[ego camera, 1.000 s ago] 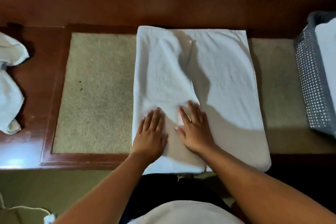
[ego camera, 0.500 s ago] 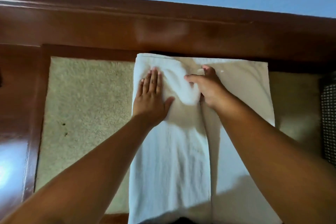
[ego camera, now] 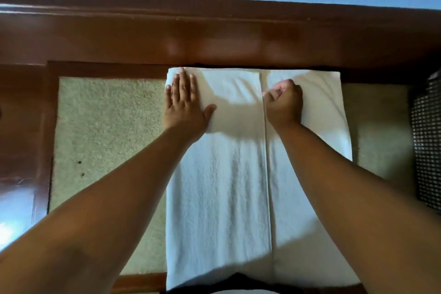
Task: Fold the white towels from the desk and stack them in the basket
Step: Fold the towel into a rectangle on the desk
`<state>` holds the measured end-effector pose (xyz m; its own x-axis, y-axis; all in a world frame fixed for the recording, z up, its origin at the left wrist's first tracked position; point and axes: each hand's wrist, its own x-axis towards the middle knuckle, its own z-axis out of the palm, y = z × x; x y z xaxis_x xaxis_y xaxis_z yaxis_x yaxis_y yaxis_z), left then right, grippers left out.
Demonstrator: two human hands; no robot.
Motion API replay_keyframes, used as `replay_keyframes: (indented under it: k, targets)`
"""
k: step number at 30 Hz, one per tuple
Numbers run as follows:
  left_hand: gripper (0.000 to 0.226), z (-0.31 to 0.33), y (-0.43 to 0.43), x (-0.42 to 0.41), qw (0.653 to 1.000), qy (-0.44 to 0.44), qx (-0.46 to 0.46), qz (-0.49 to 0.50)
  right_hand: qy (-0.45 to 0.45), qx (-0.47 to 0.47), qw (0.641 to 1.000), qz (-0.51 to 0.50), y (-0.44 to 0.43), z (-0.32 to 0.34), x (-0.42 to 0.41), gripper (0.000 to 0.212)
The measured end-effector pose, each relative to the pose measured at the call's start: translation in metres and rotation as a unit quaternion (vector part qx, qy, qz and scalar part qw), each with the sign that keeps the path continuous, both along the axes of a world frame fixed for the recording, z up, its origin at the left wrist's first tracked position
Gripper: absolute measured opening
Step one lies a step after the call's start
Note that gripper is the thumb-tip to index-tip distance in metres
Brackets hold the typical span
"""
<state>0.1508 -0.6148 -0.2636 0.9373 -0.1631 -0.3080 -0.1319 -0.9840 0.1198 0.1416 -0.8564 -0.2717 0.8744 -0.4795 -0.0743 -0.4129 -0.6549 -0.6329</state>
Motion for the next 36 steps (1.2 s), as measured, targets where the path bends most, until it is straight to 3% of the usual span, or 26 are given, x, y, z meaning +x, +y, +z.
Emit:
replay_keyframes:
  k: [2, 5, 9, 12, 15, 19, 22, 25, 30, 34, 36]
  targets:
    - [0.087, 0.004, 0.011, -0.022, 0.998, 0.007, -0.002, -0.059, 0.085, -0.029, 0.996, 0.03, -0.01, 0.009, -0.042, 0.019]
    - [0.084, 0.004, 0.027, -0.092, 0.989, 0.025, -0.026, -0.14, 0.127, -0.086, 0.987, 0.046, -0.026, 0.023, -0.137, 0.033]
    - [0.087, 0.001, 0.032, -0.202, 0.992, 0.068, -0.051, -0.098, 0.199, -0.136, 0.969, 0.047, -0.046, 0.018, -0.26, 0.065]
    - [0.09, 0.008, 0.017, -0.264, 0.992, 0.096, -0.059, -0.061, 0.278, -0.081, 0.955, -0.058, -0.059, 0.015, -0.331, 0.086]
    - [0.091, 0.014, 0.003, -0.312, 0.992, 0.092, -0.057, -0.07, 0.254, -0.031, 0.952, -0.168, -0.073, 0.027, -0.375, 0.097]
    - [0.092, 0.011, 0.01, -0.332, 0.99, 0.118, -0.06, -0.055, 0.249, 0.028, 0.957, -0.146, -0.092, 0.033, -0.377, 0.088]
    - [0.09, 0.021, 0.008, -0.358, 0.988, 0.133, -0.051, -0.061, 0.265, 0.087, 0.952, -0.124, -0.107, 0.045, -0.401, 0.068]
    - [0.081, 0.029, 0.01, -0.38, 0.986, 0.142, -0.062, -0.059, 0.261, 0.084, 0.956, -0.105, -0.115, 0.05, -0.428, 0.047]
    - [0.072, 0.04, 0.031, -0.417, 0.978, 0.164, -0.128, -0.03, 0.295, 0.106, 0.943, -0.111, -0.112, 0.039, -0.474, 0.033]
    - [0.06, 0.056, 0.049, -0.421, 0.966, 0.189, -0.174, -0.013, 0.234, 0.072, 0.962, -0.123, -0.1, 0.045, -0.486, 0.012]
    - [0.054, 0.065, 0.058, -0.416, 0.963, 0.193, -0.189, 0.002, 0.211, 0.054, 0.968, -0.122, -0.086, 0.051, -0.484, 0.015]
